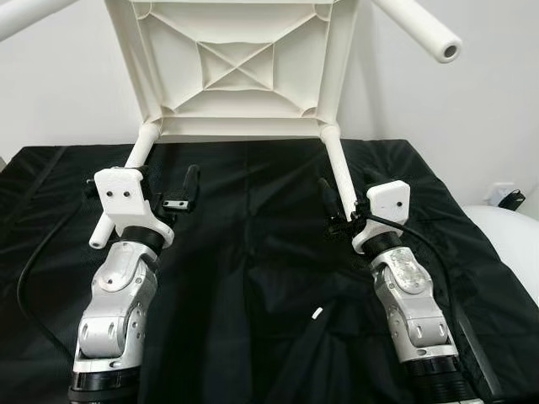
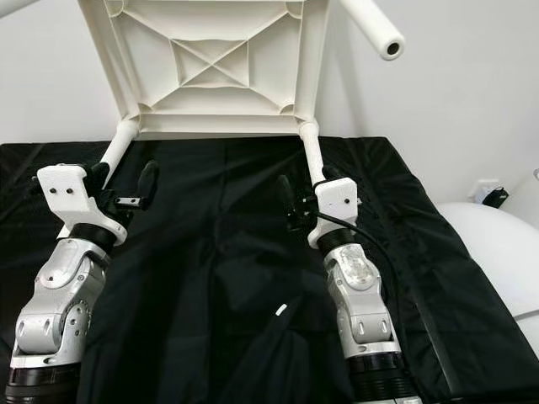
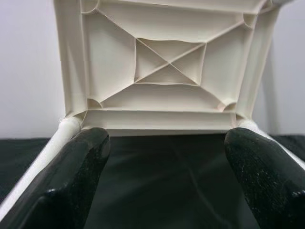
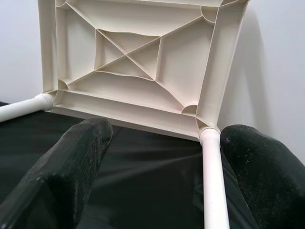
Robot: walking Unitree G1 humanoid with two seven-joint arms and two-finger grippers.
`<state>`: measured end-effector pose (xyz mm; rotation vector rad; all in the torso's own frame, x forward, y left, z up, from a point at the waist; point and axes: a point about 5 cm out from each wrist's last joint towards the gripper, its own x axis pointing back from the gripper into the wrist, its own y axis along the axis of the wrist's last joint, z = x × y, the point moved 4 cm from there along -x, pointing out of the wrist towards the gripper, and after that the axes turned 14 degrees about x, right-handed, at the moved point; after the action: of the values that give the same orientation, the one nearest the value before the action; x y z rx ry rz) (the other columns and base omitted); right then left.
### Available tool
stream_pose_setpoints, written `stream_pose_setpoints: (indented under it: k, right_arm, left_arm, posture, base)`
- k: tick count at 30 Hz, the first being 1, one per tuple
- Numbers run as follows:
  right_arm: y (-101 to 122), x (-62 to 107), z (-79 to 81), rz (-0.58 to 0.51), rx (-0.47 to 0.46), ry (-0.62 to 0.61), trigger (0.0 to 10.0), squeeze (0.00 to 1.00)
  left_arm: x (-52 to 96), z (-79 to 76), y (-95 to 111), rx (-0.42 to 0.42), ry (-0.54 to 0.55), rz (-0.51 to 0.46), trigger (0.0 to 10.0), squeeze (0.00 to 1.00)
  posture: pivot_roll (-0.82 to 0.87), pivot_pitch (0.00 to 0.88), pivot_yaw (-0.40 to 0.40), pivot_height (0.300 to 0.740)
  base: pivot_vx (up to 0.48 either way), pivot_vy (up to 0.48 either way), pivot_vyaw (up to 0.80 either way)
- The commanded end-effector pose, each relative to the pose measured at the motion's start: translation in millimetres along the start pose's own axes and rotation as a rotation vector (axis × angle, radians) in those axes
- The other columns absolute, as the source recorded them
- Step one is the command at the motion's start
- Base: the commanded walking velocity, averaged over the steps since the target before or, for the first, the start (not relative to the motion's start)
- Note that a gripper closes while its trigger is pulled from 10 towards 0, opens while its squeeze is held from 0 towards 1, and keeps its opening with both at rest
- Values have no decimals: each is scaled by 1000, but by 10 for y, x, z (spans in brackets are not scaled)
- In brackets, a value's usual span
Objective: Building children table
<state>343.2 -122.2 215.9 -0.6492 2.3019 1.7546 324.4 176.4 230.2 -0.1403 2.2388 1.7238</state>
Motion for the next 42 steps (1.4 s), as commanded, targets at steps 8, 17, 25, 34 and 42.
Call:
stream_pose_setpoints:
  k: [8, 17, 25, 34, 42]
  right_arm:
    - [383, -140, -651, -124, 108, -148, 10000, 0]
    - [789, -190, -1004, -263, 152, -235, 10000, 0]
    - [991, -373, -975, -344, 142, -200, 10000, 0]
    - [1072, -587, -937, -388, 132, -165, 10000, 0]
    - [1166, -773, -906, -430, 127, -137, 10000, 0]
  left_arm:
    - [92, -331, 231, -137, -282, -11, 10000, 0]
    - [194, -457, 220, -192, -438, 47, 10000, 0]
    - [217, -496, 205, -212, -487, 81, 10000, 0]
    - [223, -500, 269, -229, -504, 78, 10000, 0]
    - [218, -515, 279, -235, -514, 80, 10000, 0]
  posture:
    - [-24, 115, 3, 740]
    - [-27, 124, 15, 740]
    - [-17, 121, 14, 740]
    - [14, 115, 2, 740]
    - [26, 92, -6, 740]
  base:
    - [0, 0, 0]
    - [0, 0, 0]
    - [0, 0, 0]
    - [0, 0, 0]
    - [0, 0, 0]
